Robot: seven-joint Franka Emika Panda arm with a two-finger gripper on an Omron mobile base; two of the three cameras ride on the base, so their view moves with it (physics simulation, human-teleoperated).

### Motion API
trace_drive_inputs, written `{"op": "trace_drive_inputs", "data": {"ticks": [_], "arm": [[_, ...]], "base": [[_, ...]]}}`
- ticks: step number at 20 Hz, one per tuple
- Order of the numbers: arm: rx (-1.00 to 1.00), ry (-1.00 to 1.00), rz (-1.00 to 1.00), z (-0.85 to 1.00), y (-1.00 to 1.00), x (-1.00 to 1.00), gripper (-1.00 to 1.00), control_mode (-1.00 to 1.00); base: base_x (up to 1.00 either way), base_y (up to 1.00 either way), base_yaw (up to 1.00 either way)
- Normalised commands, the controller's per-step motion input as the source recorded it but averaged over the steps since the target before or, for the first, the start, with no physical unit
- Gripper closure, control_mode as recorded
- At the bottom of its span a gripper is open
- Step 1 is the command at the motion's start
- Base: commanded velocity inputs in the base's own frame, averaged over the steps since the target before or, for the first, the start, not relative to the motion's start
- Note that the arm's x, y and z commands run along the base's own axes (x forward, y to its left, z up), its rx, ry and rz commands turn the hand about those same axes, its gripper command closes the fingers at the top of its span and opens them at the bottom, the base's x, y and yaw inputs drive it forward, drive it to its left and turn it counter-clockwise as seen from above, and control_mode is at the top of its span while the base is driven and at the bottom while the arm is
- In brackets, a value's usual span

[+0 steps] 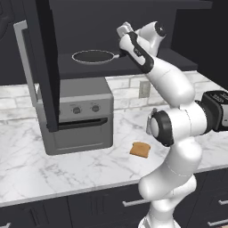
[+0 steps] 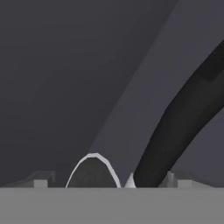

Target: Pick the pan from the cabinet and place it on the stove. Then turn on the stove burner for the pan.

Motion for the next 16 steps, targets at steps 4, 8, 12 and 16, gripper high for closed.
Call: {"op": "trace_drive_inputs", "data": {"ticks": [4,8,12,16], "arm": [[0.03,0.04,0.0,-0.44,0.32,0.27,-1.0,-1.0],[0.15,0.0,0.0,-0.35,-0.02,0.02,-1.0,-1.0],[0.13,0.0,0.0,-0.21,-0.16,0.0,-1.0,-1.0],[0.04,0.0,0.0,-0.33,-0.26,0.0,-1.0,-1.0]], "base": [[0.0,0.0,0.0],[0.0,0.0,0.0],[0.0,0.0,0.0],[0.0,0.0,0.0]]}}
